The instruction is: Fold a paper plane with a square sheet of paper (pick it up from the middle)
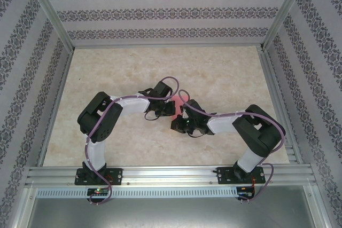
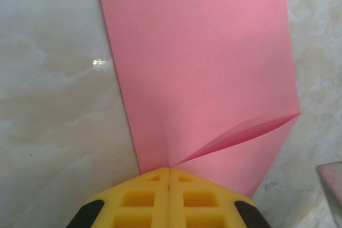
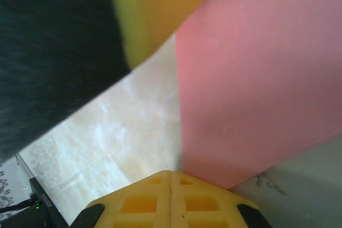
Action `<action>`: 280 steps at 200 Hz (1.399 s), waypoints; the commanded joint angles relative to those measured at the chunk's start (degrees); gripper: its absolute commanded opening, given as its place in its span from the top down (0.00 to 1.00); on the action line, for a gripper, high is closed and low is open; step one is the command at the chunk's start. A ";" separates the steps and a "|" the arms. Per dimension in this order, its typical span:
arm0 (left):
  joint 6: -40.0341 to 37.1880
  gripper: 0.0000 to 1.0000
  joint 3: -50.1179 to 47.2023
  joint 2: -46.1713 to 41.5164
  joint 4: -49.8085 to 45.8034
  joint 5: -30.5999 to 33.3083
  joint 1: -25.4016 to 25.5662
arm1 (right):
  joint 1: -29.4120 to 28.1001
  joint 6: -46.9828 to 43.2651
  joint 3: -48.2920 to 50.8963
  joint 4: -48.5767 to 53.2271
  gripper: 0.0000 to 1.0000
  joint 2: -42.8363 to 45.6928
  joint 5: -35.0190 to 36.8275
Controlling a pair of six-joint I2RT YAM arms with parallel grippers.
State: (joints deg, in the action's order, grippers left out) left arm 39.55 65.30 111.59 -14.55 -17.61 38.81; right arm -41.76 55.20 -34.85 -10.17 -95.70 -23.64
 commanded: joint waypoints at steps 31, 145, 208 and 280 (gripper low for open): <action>0.78 0.98 -3.15 5.22 -5.14 5.55 0.17 | 0.15 -1.37 -2.00 3.30 0.94 -0.16 0.40; -3.37 0.96 1.89 4.39 -5.91 2.16 0.22 | 14.60 -8.37 -5.63 7.58 0.94 5.22 0.33; -6.79 0.91 4.79 2.48 -6.45 2.12 0.22 | 14.86 -6.43 -6.34 5.51 0.95 -2.77 0.06; 2.87 0.69 -6.38 -10.67 5.70 -1.68 1.06 | 15.13 -2.00 -4.20 5.35 0.95 -3.79 3.58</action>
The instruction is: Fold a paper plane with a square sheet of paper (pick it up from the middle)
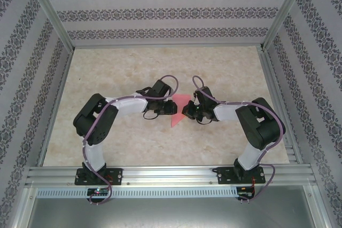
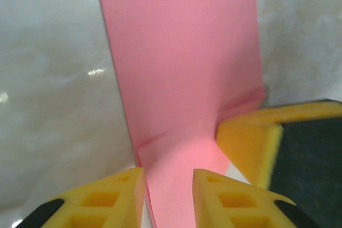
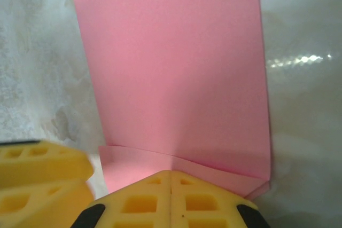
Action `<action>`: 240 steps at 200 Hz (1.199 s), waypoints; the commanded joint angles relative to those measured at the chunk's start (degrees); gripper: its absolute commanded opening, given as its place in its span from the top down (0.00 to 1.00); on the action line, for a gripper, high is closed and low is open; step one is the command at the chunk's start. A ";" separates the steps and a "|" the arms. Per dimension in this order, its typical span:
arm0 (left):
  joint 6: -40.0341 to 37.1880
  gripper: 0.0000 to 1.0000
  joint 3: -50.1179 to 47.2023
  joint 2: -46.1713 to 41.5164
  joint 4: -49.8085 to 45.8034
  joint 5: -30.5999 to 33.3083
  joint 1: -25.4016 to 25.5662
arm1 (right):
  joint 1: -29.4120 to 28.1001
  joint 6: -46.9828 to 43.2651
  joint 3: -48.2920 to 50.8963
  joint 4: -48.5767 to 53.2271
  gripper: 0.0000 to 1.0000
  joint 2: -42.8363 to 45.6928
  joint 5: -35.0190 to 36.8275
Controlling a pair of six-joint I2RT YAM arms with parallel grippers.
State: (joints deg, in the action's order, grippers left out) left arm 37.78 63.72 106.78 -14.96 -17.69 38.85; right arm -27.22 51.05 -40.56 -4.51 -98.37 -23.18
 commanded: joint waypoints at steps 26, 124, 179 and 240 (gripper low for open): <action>9.09 0.70 -10.19 -8.58 11.51 -3.79 2.40 | 0.59 3.32 1.88 -0.33 0.96 -1.68 4.10; 12.49 0.90 -13.34 -4.09 14.10 3.11 5.18 | 0.77 3.73 1.81 0.08 0.96 -2.95 4.20; 12.94 0.93 -15.41 -1.93 12.85 3.54 5.18 | 1.45 2.16 1.65 -0.68 0.95 -2.27 2.71; 13.26 1.00 -16.75 -2.17 10.50 5.30 5.18 | -2.66 -7.45 -1.66 1.35 0.95 5.69 0.32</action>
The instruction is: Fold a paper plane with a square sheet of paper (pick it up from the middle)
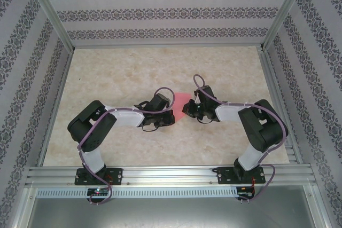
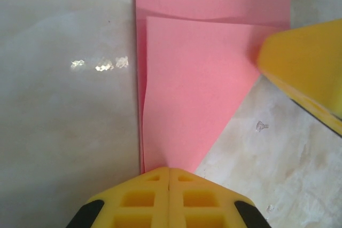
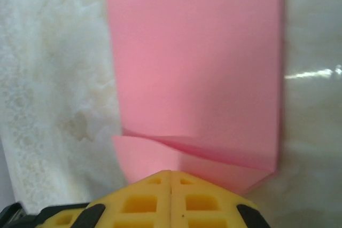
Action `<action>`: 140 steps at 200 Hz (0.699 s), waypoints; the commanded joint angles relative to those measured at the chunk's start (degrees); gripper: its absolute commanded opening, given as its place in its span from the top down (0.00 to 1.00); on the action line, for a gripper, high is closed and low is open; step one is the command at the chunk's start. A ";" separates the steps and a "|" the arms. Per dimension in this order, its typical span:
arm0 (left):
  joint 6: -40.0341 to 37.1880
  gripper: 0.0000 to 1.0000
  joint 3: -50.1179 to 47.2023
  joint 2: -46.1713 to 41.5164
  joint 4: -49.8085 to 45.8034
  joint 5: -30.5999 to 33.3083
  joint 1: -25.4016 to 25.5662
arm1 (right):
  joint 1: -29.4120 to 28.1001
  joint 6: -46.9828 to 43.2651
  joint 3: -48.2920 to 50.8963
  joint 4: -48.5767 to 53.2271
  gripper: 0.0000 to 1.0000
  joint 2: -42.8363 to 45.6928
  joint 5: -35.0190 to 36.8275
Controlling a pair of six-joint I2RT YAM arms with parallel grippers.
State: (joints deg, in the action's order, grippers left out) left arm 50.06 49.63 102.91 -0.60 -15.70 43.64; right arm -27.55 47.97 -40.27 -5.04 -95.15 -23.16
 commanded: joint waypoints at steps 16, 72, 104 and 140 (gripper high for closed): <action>1.09 1.00 -2.76 1.63 -3.71 3.31 0.40 | -3.47 -2.27 -1.04 0.56 0.96 1.54 0.55; 1.16 1.00 -2.82 1.37 -3.50 2.76 0.42 | -6.02 1.58 0.50 -2.35 1.00 -0.48 1.50; 1.40 1.00 -2.79 1.08 -3.33 2.93 0.40 | -6.35 2.80 0.51 -2.91 1.00 -2.39 0.70; 1.79 1.00 -2.91 0.97 -3.15 2.94 0.40 | -6.42 3.43 1.40 -3.86 1.00 -2.77 -0.02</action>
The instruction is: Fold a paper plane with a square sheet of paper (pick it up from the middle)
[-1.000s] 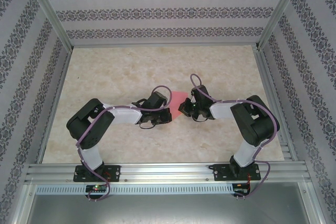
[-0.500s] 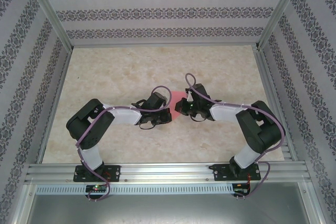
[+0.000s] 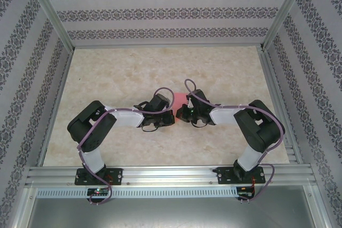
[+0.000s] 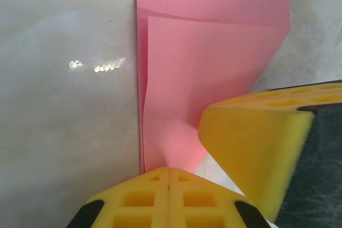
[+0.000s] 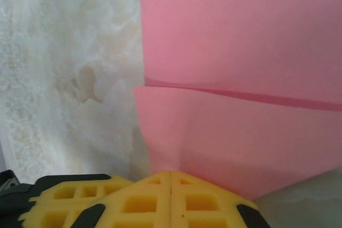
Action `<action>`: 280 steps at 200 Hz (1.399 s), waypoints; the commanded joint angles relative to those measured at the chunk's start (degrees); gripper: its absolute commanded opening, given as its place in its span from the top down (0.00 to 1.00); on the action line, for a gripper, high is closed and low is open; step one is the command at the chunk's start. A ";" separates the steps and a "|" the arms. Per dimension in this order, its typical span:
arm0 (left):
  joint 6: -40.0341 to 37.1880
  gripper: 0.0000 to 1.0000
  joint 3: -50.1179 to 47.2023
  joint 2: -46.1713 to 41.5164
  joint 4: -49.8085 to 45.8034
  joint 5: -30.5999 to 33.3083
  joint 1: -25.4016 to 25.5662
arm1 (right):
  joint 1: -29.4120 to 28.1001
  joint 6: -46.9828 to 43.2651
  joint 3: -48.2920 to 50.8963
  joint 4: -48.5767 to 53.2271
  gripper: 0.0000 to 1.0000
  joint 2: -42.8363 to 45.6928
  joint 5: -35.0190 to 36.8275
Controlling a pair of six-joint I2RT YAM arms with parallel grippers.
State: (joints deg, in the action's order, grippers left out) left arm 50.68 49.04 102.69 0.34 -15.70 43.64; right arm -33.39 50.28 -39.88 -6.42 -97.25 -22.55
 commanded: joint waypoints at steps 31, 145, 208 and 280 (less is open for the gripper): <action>1.44 1.00 -2.54 1.37 -3.71 2.72 0.40 | -0.71 1.68 1.46 -3.22 1.00 -1.53 -1.80; -0.38 1.00 -1.56 2.11 -14.55 3.83 0.40 | 8.51 -4.86 0.88 3.44 1.00 -1.36 1.34; -1.23 1.00 -0.90 2.77 -14.75 3.03 0.40 | 16.34 -8.70 -1.86 9.42 1.00 -2.97 5.17; -2.29 1.00 0.23 2.29 -13.75 2.27 0.39 | 10.13 -9.14 -1.86 8.66 1.00 9.82 5.64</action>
State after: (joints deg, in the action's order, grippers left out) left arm 50.30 50.59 102.72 -3.51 -15.51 43.64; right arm -18.85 42.22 -41.74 2.87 -92.58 -19.92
